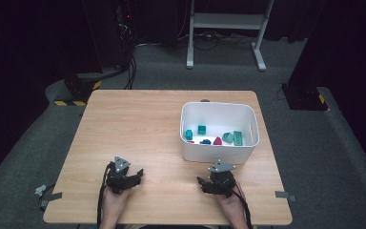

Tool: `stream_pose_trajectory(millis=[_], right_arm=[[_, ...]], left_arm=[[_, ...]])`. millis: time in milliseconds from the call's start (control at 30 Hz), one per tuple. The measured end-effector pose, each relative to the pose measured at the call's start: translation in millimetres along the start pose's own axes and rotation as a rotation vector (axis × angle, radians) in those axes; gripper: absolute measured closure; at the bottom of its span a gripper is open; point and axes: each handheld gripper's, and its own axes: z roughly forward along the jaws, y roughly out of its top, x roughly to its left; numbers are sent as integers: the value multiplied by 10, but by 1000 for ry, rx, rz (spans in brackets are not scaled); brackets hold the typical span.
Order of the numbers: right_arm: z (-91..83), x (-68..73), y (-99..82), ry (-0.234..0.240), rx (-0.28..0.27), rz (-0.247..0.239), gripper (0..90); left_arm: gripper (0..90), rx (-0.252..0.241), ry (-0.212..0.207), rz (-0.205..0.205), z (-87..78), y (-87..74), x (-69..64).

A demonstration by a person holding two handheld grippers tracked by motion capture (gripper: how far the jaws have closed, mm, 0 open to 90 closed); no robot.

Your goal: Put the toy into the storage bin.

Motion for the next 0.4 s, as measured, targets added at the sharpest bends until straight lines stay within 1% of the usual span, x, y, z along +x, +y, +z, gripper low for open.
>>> stream_pose_trajectory(millis=[67,400], right_arm=[[0,0,0,0,0,0,273],[0,0,-1,0,0,0,274]], left_arm=[[255,0,-2,-1,3,2,-1],[244,4,-3,5,-1,-1,-3]])
